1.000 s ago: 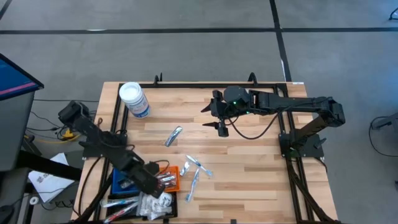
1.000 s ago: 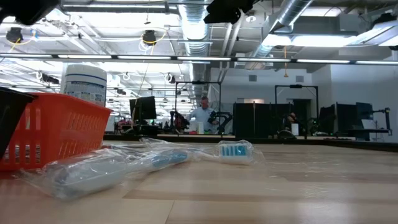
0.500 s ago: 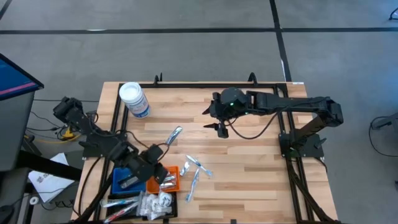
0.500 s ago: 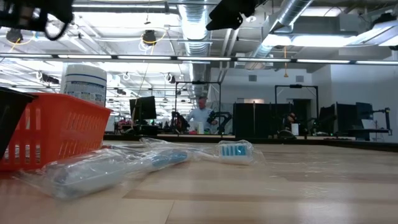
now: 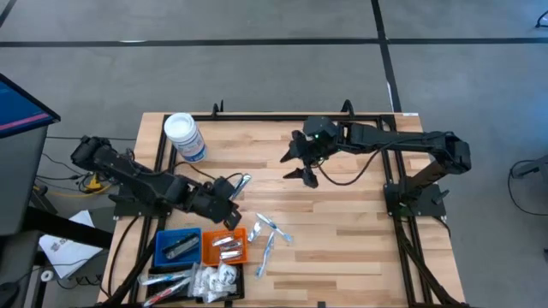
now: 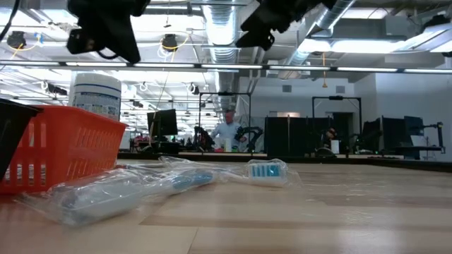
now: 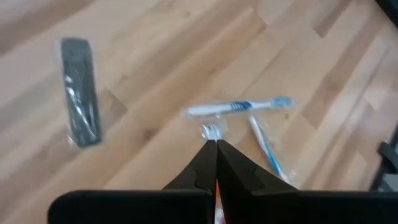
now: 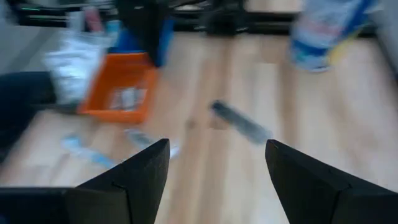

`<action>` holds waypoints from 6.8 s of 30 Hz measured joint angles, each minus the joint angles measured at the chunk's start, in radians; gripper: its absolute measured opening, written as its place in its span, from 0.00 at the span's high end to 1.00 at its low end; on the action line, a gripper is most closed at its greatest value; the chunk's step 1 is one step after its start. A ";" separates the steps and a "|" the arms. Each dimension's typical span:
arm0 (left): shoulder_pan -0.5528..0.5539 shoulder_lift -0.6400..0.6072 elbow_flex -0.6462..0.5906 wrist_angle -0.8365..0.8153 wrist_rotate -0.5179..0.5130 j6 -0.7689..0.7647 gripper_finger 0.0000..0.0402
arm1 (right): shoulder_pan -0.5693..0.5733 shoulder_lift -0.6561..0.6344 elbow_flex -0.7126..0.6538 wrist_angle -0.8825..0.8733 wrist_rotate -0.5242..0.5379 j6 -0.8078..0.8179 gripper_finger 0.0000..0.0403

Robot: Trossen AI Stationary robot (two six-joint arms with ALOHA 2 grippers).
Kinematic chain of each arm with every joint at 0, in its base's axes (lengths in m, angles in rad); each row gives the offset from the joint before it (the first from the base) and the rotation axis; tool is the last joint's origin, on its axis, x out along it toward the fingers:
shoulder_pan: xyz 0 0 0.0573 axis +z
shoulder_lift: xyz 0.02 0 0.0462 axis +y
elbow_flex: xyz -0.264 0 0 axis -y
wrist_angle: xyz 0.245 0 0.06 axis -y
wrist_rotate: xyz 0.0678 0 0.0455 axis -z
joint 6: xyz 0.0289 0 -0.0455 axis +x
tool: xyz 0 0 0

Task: Pick & Place Travel size toiletries
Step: Put the black comb into the blue basket

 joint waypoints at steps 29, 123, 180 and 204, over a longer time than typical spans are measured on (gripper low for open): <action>0.315 0.008 -0.314 0.202 0.125 0.200 1.00 | -0.073 -0.347 -0.432 0.588 -0.167 0.157 0.36; 0.616 0.417 -0.271 0.737 0.499 0.706 1.00 | 0.139 0.290 -0.347 0.636 0.264 -0.027 0.36; 0.639 0.408 -0.293 0.655 0.486 0.565 1.00 | 0.150 0.376 -0.329 0.678 0.292 -0.056 0.36; 0.580 0.384 -0.304 0.737 0.564 0.620 1.00 | 0.157 0.515 -0.120 0.410 0.372 -0.108 0.36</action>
